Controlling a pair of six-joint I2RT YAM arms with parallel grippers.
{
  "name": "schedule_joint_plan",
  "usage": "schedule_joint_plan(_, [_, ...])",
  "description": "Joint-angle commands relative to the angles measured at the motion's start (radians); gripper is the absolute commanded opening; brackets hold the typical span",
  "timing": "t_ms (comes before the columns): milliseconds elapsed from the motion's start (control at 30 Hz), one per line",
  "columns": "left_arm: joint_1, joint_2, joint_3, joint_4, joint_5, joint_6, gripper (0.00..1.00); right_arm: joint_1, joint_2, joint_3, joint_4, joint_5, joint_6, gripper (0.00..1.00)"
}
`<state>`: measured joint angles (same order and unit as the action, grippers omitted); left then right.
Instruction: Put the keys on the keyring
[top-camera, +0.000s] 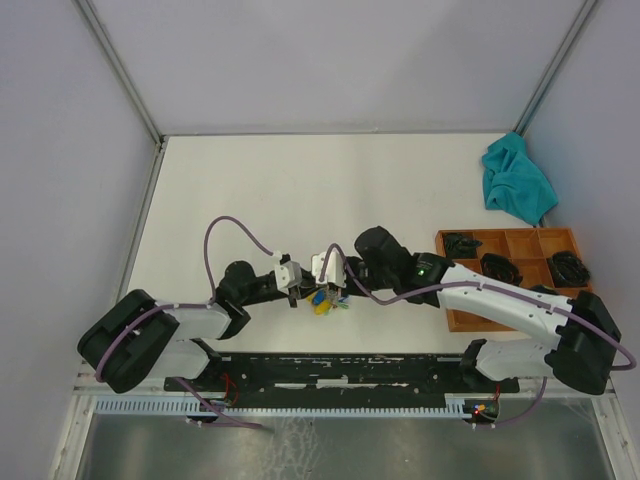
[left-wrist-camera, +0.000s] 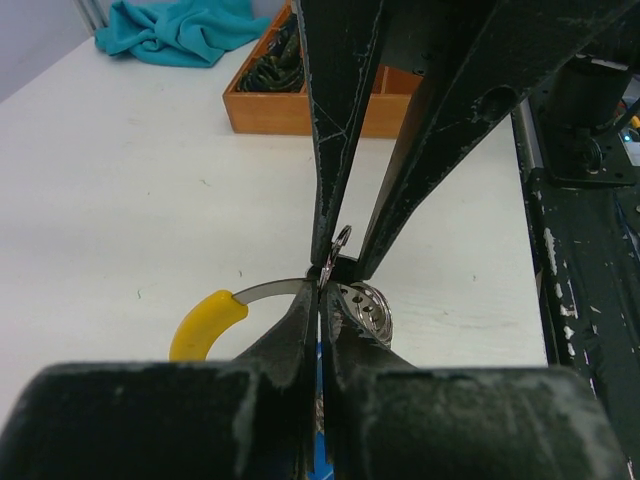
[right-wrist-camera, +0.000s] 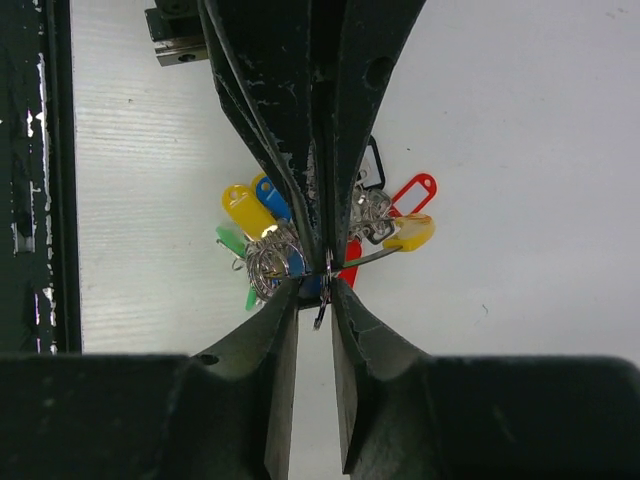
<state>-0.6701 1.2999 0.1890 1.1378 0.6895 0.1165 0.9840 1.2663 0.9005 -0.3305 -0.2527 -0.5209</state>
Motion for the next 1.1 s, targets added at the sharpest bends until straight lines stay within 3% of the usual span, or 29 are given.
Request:
schedule_joint_plan(0, [-0.004, -0.001, 0.001, 0.154, -0.016, -0.034, 0.03, 0.012, -0.054, 0.036, 0.003, -0.010, 0.010, 0.30])
schedule_joint_plan(300, [-0.003, 0.008, -0.003, 0.165, -0.034, -0.036, 0.03, 0.002, -0.179, -0.040, 0.015, 0.070, 0.050, 0.44])
schedule_joint_plan(667, [-0.003, 0.009, -0.002, 0.171, -0.027, -0.046, 0.03, -0.018, -0.207, -0.173, 0.218, 0.103, 0.089, 0.43])
schedule_joint_plan(1067, [-0.003, 0.006, 0.012, 0.139, 0.018, -0.032, 0.03, -0.082, -0.180, -0.155, 0.225, -0.007, 0.087, 0.38])
